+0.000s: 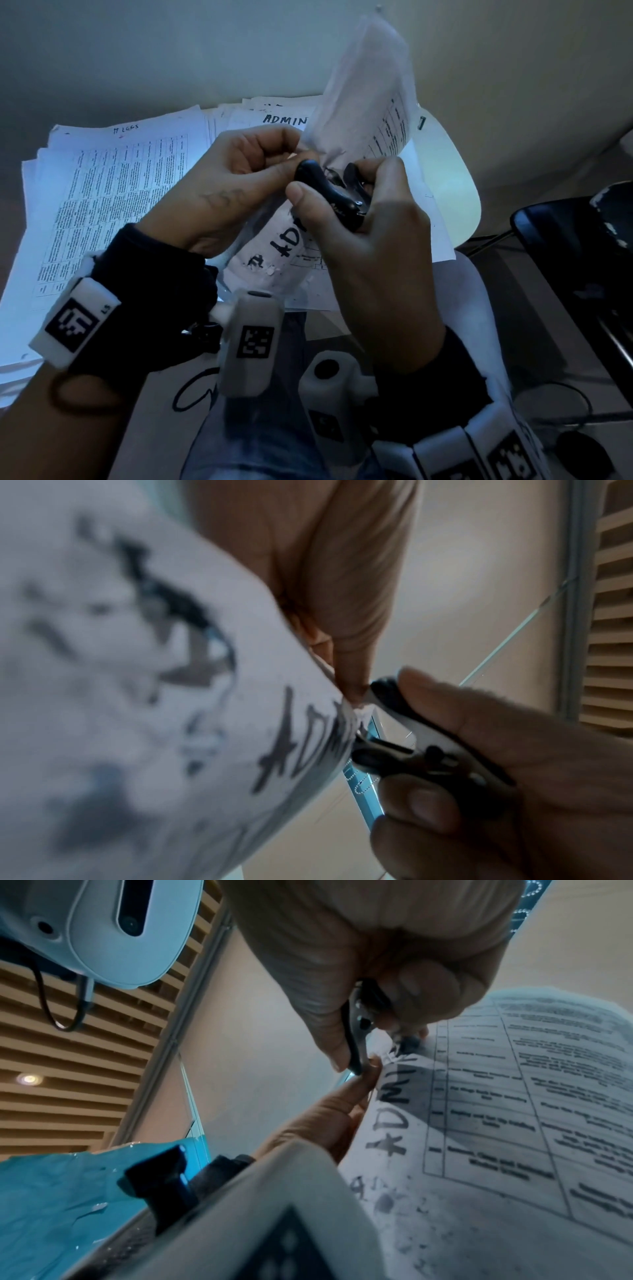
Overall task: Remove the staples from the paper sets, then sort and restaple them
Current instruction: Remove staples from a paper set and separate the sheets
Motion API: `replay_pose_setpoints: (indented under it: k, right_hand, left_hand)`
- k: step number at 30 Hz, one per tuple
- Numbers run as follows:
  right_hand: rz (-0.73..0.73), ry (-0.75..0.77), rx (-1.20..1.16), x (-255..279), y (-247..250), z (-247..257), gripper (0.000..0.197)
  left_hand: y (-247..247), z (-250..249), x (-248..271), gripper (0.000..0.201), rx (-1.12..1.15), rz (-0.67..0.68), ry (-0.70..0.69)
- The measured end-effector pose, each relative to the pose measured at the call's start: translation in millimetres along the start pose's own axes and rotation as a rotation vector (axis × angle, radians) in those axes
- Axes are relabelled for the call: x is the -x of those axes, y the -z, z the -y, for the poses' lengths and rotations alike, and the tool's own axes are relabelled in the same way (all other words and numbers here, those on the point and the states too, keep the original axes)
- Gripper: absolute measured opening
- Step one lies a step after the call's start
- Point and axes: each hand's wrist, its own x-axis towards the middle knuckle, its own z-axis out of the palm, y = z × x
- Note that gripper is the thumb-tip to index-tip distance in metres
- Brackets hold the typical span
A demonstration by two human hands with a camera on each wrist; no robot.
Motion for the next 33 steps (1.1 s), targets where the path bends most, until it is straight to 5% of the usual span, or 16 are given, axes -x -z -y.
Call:
replay_pose_setpoints:
  k: [8, 18, 33]
  right_hand:
    - [-0.006, -0.008, 0.056, 0.1, 1.5, 0.6, 0.036]
    - [-0.008, -0.028, -0.033, 1.5, 4.8, 1.1, 0.030]
    - [0.001, -0.053, -0.117, 1.2, 4.3, -3.7, 0.033]
  left_hand:
    - [-2.1, 0.1, -2.6, 0.029, -0.057, -0.006, 0.074]
    - [-2.3, 2.2, -0.3, 0.039, -0.065, 0.074, 0.000]
    - [3.9, 6.8, -1.2, 0.026, -0.021, 0.070, -0.037]
